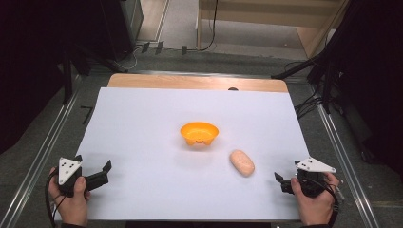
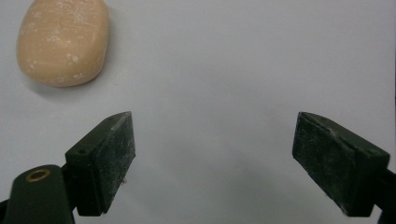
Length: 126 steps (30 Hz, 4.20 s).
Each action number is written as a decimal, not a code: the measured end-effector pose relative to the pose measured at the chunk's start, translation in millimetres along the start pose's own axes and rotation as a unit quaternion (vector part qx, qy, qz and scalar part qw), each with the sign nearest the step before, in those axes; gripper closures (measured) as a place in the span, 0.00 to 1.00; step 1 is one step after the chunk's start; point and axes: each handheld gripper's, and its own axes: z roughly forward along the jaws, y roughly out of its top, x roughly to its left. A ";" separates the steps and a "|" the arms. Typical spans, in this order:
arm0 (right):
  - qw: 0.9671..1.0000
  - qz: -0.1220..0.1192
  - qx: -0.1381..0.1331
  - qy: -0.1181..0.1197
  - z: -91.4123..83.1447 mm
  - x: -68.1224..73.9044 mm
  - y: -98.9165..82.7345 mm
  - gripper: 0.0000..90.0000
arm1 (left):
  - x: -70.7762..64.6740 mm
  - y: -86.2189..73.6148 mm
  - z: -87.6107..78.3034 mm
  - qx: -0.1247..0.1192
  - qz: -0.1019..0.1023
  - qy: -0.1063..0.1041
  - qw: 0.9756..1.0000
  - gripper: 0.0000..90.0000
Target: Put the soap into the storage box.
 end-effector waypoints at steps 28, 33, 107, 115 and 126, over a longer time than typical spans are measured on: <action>0.994 -0.043 0.076 0.061 17.9 17.2 33.1 0.18 | -0.1 0.1 0.2 0.002 0.001 -0.001 1.000 0.00; 0.992 -0.053 0.086 0.070 20.6 21.8 39.4 0.18 | -0.6 0.0 0.3 0.002 0.002 0.001 1.000 0.00; 0.984 -0.036 0.134 0.114 72.8 79.0 87.8 0.34 | -3.3 0.2 1.0 0.007 0.022 -0.005 1.000 0.00; 0.985 -0.028 0.138 0.102 74.9 81.5 87.2 0.34 | -3.3 0.2 1.1 0.007 0.022 -0.005 1.000 0.00; 0.984 -0.027 0.146 0.100 80.7 82.4 85.2 0.36 | -3.6 0.1 1.1 0.007 0.022 -0.005 1.000 0.00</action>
